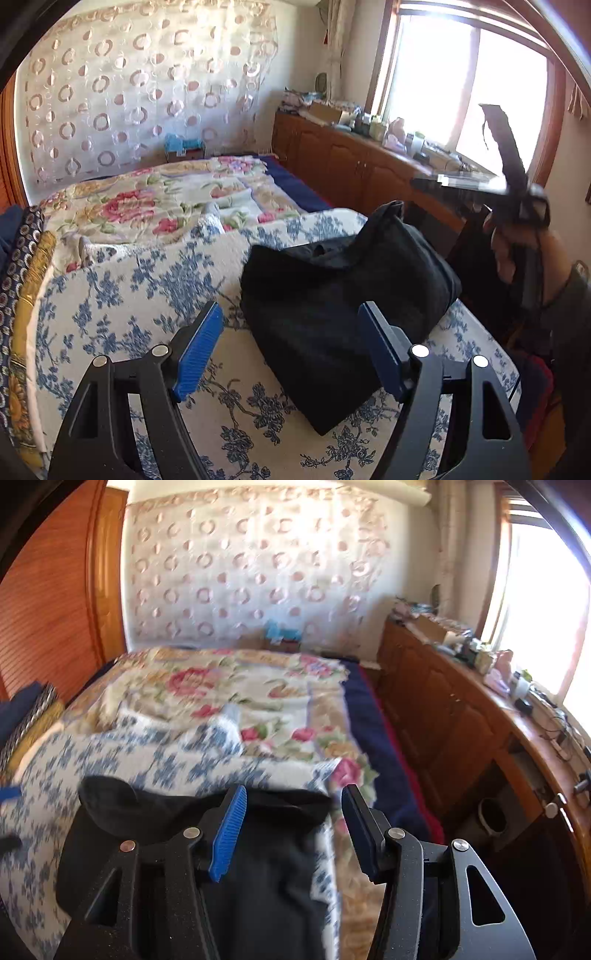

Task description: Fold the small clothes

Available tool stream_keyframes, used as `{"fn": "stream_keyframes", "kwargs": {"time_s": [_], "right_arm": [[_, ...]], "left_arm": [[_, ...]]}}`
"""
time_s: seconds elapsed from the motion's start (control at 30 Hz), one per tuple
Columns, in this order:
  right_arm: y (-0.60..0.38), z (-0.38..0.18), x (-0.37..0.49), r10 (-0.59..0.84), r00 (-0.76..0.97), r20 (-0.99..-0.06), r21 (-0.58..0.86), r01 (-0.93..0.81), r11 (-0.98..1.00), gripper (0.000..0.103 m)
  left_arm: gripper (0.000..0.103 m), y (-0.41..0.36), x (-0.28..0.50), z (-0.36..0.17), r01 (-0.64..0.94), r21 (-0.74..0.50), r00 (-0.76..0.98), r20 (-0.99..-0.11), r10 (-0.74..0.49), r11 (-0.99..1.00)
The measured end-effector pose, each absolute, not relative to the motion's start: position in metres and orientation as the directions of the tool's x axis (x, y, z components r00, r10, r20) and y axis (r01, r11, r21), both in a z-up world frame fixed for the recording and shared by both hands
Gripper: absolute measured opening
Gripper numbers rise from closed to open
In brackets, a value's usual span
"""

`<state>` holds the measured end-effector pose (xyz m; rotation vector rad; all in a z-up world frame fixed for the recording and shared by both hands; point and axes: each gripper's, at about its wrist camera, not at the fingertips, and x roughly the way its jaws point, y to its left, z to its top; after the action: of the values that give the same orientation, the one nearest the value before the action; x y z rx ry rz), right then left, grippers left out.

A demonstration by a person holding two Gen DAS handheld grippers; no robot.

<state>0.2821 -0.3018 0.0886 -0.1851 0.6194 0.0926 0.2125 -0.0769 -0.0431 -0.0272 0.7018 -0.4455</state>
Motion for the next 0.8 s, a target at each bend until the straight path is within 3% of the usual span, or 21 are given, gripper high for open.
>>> {"fn": "stream_keyframes", "kwargs": {"time_s": [0.17, 0.4, 0.67, 0.7, 0.8], "right_arm": [[-0.310, 0.090, 0.276, 0.124, 0.783, -0.609, -0.069, -0.208, 0.976, 0.056], [-0.332, 0.037, 0.282, 0.186, 0.669, -0.720, -0.005, -0.273, 0.962, 0.056], [-0.358, 0.020, 0.333, 0.374, 0.592, -0.713, 0.236, -0.300, 0.924, 0.055], [-0.358, 0.018, 0.336, 0.391, 0.583, -0.712, 0.246, -0.314, 0.917, 0.052], [-0.370, 0.017, 0.342, 0.442, 0.550, -0.709, 0.279, -0.357, 0.892, 0.011]], "left_arm": [[0.077, -0.086, 0.222, -0.059, 0.387, -0.148, 0.644, -0.663, -0.382, 0.910], [0.077, -0.098, 0.259, -0.071, 0.387, -0.128, 0.617, -0.701, -0.359, 0.913], [0.077, -0.104, 0.296, -0.075, 0.413, -0.140, 0.608, -0.693, -0.387, 0.900], [0.077, -0.103, 0.298, -0.076, 0.405, -0.133, 0.619, -0.689, -0.378, 0.904], [0.077, -0.097, 0.310, -0.080, 0.360, -0.101, 0.644, -0.693, -0.325, 0.927]]}}
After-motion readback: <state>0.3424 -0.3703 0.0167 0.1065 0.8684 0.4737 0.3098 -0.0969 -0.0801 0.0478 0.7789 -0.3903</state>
